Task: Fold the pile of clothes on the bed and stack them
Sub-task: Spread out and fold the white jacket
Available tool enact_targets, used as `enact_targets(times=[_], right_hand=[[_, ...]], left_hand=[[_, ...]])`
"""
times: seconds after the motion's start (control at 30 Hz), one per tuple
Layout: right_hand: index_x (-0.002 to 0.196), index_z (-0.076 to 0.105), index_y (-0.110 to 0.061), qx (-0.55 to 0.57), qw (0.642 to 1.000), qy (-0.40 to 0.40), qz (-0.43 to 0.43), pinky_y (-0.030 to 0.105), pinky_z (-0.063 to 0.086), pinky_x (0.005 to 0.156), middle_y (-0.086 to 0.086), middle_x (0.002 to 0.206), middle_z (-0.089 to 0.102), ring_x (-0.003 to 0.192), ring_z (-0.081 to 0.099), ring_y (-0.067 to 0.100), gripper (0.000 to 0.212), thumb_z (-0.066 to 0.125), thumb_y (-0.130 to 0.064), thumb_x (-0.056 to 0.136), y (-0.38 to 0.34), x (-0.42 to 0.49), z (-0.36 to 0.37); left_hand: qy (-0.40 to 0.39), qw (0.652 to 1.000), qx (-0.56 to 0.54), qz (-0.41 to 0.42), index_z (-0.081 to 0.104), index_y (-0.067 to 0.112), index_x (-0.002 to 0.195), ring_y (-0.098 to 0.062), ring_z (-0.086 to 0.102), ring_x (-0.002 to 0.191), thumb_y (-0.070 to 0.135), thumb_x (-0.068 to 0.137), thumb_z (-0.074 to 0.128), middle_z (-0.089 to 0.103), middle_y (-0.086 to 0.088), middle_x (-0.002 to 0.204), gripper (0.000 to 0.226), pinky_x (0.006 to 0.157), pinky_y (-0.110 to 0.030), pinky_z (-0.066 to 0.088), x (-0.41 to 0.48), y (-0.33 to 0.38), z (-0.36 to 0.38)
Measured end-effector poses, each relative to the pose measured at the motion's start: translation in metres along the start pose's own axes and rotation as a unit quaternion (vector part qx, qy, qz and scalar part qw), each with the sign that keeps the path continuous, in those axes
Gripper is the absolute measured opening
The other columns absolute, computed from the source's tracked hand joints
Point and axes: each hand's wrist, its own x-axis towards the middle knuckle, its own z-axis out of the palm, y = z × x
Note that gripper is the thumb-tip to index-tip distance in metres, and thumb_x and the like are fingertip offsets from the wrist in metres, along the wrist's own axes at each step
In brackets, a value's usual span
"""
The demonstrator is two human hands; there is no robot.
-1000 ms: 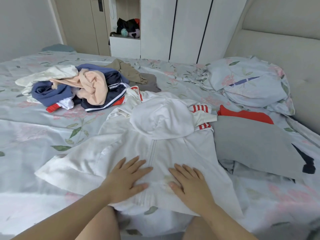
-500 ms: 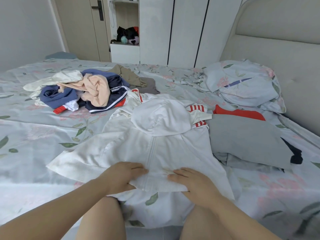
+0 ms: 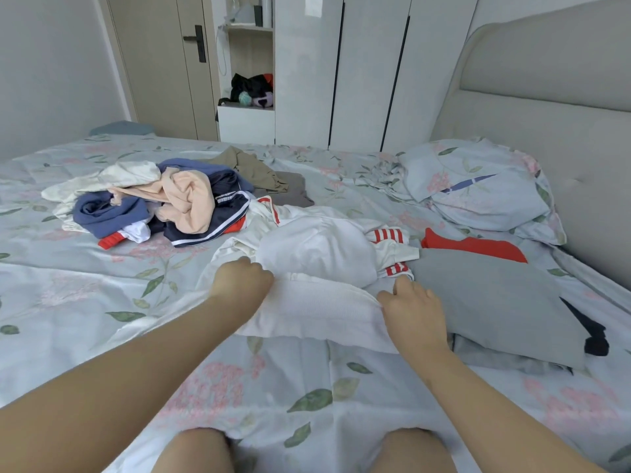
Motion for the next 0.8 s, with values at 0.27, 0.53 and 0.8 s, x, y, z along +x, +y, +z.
enact_targets(times=[0.27,0.53,0.8], right_hand=[[0.104,0.058,-0.014,0.034,0.980,-0.152,0.124,0.028,0.036,0.061,0.009,0.105,0.064,0.086,0.061,0.029,0.019,0.041,-0.012,0.096,0.016,0.051,0.002],[0.070,0.044,-0.016,0.376,0.876,-0.032,0.302,0.041,0.053,0.073,0.014,0.070,0.068,0.083,0.065,0.037,0.018,0.038,-0.007,0.084,0.049,0.156,0.030],[0.152,0.007,-0.022,0.326,0.936,0.014,0.135,0.039,0.014,0.116,0.004,0.159,0.007,0.146,0.008,0.022,0.079,0.057,-0.029,0.091,0.023,0.216,0.081]], left_hand=[[-0.012,0.841,-0.527,-0.124,0.046,0.012,0.093,-0.034,0.066,0.072,0.020,0.099,0.037,0.057,-0.016,0.083,0.013,0.070,-0.043,0.055,0.050,-0.014,0.012],[0.182,0.901,-0.389,-0.059,0.039,0.012,0.091,-0.035,0.054,0.091,0.023,0.101,0.037,0.058,-0.016,0.089,0.015,0.064,-0.034,0.030,0.147,-0.029,-0.029],[0.116,0.923,-0.365,0.041,0.003,0.021,0.152,-0.030,0.009,0.145,0.033,0.094,0.052,-0.010,-0.010,0.159,0.077,0.114,-0.039,0.015,0.241,-0.016,0.014]])
